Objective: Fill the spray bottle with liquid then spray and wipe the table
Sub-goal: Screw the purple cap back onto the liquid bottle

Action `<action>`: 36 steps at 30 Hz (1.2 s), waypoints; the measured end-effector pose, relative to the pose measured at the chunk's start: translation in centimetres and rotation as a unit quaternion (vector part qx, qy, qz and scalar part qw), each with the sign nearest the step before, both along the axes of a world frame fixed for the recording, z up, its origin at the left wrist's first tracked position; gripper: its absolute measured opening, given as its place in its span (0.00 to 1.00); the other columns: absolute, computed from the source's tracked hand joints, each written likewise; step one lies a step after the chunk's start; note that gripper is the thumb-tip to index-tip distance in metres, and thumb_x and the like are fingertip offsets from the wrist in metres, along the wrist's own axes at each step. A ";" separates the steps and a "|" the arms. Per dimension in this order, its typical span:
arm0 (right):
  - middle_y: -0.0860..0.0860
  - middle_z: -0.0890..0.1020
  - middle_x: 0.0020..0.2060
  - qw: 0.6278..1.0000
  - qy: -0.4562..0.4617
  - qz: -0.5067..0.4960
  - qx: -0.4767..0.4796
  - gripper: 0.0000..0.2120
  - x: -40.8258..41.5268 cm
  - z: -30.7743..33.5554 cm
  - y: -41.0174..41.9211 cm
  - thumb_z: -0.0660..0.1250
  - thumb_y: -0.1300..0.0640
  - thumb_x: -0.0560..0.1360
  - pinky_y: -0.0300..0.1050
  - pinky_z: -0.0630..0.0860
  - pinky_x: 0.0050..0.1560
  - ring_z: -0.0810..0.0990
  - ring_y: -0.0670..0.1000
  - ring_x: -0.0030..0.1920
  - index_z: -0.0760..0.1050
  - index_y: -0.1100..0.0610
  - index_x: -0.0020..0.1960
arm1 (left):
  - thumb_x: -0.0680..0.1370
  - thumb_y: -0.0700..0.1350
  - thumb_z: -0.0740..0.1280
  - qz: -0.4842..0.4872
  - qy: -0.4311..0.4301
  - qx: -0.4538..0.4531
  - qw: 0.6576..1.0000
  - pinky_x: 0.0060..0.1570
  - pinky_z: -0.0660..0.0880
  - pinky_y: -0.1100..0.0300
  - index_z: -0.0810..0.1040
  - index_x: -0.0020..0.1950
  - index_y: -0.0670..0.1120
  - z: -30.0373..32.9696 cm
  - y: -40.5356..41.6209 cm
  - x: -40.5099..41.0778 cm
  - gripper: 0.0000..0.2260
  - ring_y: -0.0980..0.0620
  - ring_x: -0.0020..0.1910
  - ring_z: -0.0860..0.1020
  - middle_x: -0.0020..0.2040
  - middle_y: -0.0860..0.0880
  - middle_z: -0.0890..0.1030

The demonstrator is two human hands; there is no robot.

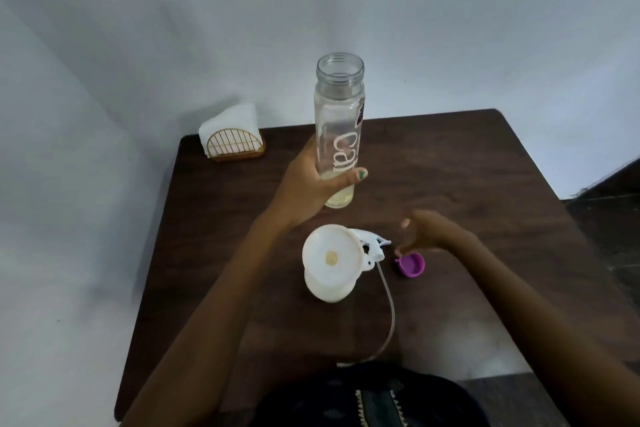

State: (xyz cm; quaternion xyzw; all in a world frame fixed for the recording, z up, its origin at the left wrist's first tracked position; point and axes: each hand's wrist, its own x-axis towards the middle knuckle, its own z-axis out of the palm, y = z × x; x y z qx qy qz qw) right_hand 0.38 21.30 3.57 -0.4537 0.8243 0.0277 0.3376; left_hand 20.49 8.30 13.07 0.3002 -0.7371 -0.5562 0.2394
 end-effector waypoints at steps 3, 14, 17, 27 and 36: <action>0.53 0.72 0.64 0.998 0.011 0.014 0.054 0.38 1.6 -3.6 2.0 0.77 0.40 0.60 0.51 0.75 0.58 0.75 0.57 0.60 0.69 0.51 0.65 | 0.70 0.46 0.76 0.006 -0.004 0.005 1.000 0.48 0.75 0.70 0.71 0.61 0.53 -0.3 0.0 0.2 0.23 0.64 0.51 0.80 0.52 0.57 0.81; 0.57 0.80 0.51 0.995 0.026 -0.094 -0.028 0.20 1.9 -1.8 0.9 0.73 0.55 0.68 0.50 0.78 0.46 0.80 0.58 0.46 0.68 0.60 0.54 | 0.67 0.54 0.75 0.018 -0.019 0.007 1.000 0.57 0.77 0.58 0.71 0.64 0.53 -0.8 -0.2 0.2 0.28 0.60 0.55 0.80 0.56 0.56 0.81; 0.50 0.78 0.42 0.961 -0.120 -0.191 -0.158 0.16 1.0 3.5 -1.1 0.72 0.56 0.72 0.47 0.80 0.37 0.80 0.53 0.35 0.68 0.58 0.53 | 0.69 0.53 0.75 0.023 -0.022 -0.002 1.000 0.60 0.76 0.55 0.70 0.64 0.53 -0.3 -0.3 0.1 0.26 0.60 0.55 0.79 0.56 0.57 0.80; 0.59 0.81 0.48 0.665 -0.435 -0.189 -0.577 0.14 2.4 21.5 -7.8 0.72 0.61 0.72 0.44 0.80 0.51 0.83 0.57 0.47 0.68 0.58 0.52 | 0.66 0.62 0.72 0.036 -0.039 -0.040 0.998 0.59 0.77 0.46 0.71 0.61 0.54 1.7 -1.2 -0.5 0.27 0.56 0.54 0.81 0.56 0.54 0.81; 0.59 0.79 0.39 0.745 -0.371 -0.024 -0.553 0.21 4.0 25.5 -11.0 0.80 0.60 0.61 0.48 0.75 0.47 0.78 0.56 0.43 0.68 0.56 0.42 | 0.63 0.72 0.68 0.045 -0.058 -0.085 0.994 0.56 0.78 0.49 0.71 0.59 0.56 3.1 -2.9 -0.8 0.31 0.59 0.52 0.81 0.54 0.57 0.82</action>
